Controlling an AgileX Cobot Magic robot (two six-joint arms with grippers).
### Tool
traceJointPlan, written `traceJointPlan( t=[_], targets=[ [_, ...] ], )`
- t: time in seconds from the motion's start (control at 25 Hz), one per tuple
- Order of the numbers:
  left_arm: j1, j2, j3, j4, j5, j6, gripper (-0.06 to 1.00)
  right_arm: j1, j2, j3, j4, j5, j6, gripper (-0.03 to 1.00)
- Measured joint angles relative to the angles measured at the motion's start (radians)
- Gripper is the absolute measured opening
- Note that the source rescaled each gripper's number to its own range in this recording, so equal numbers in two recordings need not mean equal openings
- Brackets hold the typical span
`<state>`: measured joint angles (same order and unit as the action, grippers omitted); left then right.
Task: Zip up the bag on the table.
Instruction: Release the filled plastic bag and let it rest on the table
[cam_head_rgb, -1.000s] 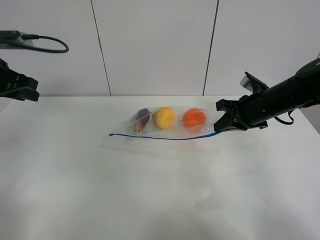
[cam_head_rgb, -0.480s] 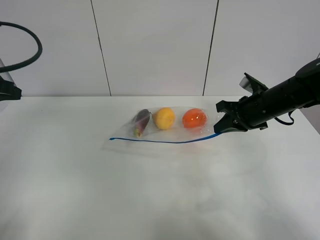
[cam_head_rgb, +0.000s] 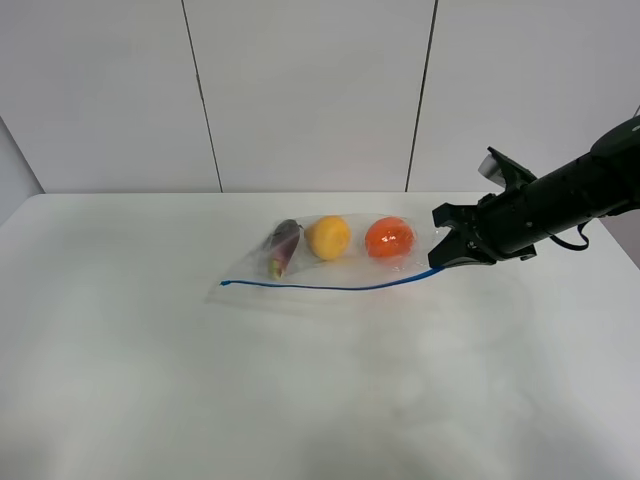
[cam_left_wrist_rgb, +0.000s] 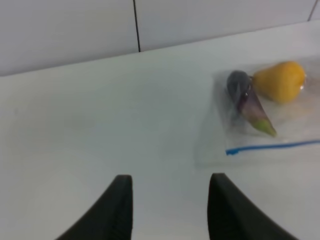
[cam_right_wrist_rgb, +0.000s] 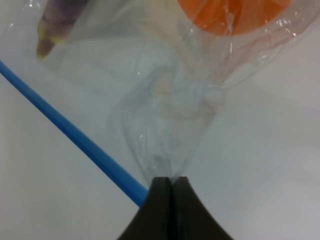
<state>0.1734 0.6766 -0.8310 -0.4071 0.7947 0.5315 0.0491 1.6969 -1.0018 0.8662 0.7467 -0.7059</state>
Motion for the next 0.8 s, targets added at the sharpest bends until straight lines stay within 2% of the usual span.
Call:
traceJointPlan(
  t=[0.08,0.2,0.36,0.44,0.8],
  targets=[
    [0.0,-0.083,0.065,0.015,0.009,-0.028,0.68,0.0,0.0,0.0,0.0,0.0,0.0,0.0],
    [0.0,-0.207,0.142,0.086,0.051,-0.117,0.68,0.0,0.0,0.0,-0.001,0.001,0.0,0.0],
    [0.0,-0.34,0.162,0.219,0.11,-0.292,0.68,0.0,0.0,0.0,-0.001,0.002,0.0,0.0],
    [0.0,-0.388,0.162,0.255,0.141,-0.347,0.68,0.0,0.0,0.0,-0.002,0.002,0.0,0.0],
    [-0.049,-0.469,0.163,0.29,0.26,-0.394,0.68,0.0,0.0,0.0,-0.019,0.0,0.0,0.0]
  ],
)
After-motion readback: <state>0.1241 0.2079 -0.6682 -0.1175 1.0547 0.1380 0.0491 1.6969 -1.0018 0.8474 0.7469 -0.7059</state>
